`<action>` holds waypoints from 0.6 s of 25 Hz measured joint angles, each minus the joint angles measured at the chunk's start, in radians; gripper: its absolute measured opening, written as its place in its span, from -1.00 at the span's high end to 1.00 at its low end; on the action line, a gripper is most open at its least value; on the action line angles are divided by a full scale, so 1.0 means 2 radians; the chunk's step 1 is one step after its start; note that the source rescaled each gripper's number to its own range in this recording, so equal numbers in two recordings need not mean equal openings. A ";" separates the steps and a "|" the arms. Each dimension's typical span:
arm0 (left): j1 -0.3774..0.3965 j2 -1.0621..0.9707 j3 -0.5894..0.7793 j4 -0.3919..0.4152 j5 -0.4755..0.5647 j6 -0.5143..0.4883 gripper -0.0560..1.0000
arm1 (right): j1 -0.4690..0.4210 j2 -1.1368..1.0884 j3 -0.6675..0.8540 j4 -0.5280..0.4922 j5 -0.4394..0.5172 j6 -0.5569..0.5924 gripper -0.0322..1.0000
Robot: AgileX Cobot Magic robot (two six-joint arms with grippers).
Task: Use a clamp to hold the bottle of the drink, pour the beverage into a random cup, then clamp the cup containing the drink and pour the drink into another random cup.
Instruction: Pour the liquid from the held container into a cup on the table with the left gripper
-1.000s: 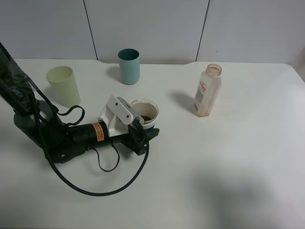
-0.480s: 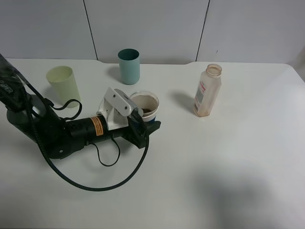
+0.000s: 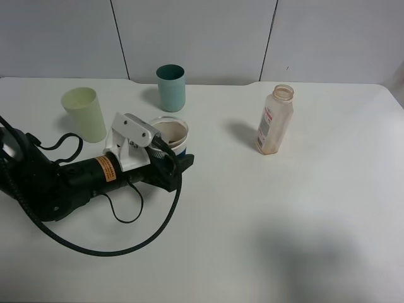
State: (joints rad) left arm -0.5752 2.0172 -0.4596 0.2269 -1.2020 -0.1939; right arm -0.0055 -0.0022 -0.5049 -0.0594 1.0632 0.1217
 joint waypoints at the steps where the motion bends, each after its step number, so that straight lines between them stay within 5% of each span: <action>1: 0.004 -0.004 0.006 -0.003 0.000 0.001 0.88 | 0.000 0.000 0.000 0.000 0.000 0.000 -1.00; 15: 0.135 -0.061 0.065 -0.001 0.000 0.010 0.88 | 0.000 0.000 0.000 0.000 0.000 0.000 -1.00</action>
State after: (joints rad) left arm -0.3061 1.8944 -0.3286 0.2255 -1.2019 -0.1741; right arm -0.0055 -0.0022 -0.5049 -0.0594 1.0632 0.1217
